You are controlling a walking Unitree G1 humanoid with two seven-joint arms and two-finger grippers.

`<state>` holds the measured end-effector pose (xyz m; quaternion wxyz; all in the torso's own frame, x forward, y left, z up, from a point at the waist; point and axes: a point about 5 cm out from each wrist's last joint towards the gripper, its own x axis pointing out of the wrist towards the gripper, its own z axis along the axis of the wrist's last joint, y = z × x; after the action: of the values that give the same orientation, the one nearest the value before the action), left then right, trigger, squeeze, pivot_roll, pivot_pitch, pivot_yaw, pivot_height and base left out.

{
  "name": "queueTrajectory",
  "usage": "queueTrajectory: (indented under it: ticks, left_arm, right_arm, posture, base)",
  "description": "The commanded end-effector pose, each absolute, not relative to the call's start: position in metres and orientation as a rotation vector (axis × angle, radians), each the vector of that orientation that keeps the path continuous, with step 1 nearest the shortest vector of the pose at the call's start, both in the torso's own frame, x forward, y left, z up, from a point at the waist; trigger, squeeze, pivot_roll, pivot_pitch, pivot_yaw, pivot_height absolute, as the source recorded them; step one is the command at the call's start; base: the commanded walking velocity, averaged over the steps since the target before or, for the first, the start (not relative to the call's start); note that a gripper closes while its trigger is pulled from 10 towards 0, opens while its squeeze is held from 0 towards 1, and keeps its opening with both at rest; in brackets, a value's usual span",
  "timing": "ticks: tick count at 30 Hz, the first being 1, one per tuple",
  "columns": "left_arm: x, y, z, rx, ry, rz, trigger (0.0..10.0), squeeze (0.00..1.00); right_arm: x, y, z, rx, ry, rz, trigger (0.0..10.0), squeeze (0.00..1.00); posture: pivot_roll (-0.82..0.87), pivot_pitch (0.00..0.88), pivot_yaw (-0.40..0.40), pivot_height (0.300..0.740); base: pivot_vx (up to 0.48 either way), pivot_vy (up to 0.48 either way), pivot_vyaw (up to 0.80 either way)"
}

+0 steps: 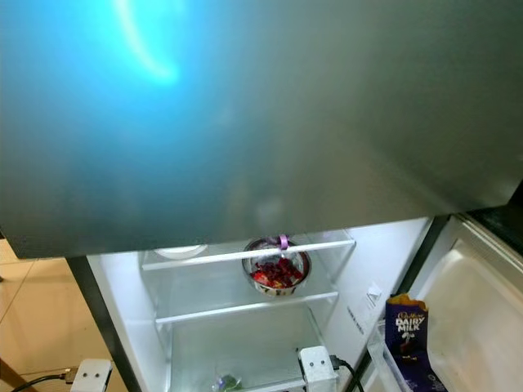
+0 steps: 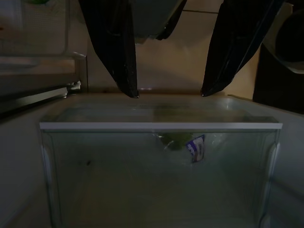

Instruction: Restocking fridge

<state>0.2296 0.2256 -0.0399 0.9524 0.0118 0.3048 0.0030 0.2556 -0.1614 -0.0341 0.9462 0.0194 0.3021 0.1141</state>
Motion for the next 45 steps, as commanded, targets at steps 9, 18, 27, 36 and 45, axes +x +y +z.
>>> queueTrajectory:
  ticks: [9, 18, 27, 36, 45]
  left_arm:
    - [0.217, 0.233, -0.047, 0.035, 0.664, 0.029, 10.0, 0.00]
    - [0.214, 0.241, -0.047, 0.050, 0.674, 0.040, 10.0, 0.00]
    - [0.215, 0.242, -0.046, 0.055, 0.668, 0.035, 10.0, 0.00]
    - [0.216, 0.242, -0.045, 0.061, 0.661, 0.031, 10.0, 0.00]
    - [0.218, 0.240, -0.045, 0.063, 0.659, 0.016, 10.0, 0.00]
  right_arm:
    - [0.249, -0.163, -0.040, 0.038, 0.646, 0.219, 10.0, 0.00]
    - [0.245, -0.168, -0.042, 0.046, 0.658, 0.195, 10.0, 0.00]
    - [0.244, -0.170, -0.044, 0.053, 0.664, 0.188, 10.0, 0.00]
    - [0.244, -0.171, -0.043, 0.082, 0.659, 0.181, 10.0, 0.00]
    - [0.243, -0.175, -0.044, 0.057, 0.670, 0.161, 10.0, 0.00]
  posture:
    - [-0.04, 0.092, -0.040, 0.664]
    - [-0.04, 0.091, -0.038, 0.664]
    - [-0.03, 0.092, -0.036, 0.664]
    - [-0.03, 0.090, -0.034, 0.689]
    - [-0.04, 0.090, -0.025, 0.689]
  base:
    - [0.000, 0.000, 0.00]
    - [0.000, 0.000, 0.00]
    - [0.000, 0.000, 0.00]
    - [0.000, 0.000, 0.00]
    - [0.000, 0.000, 0.00]
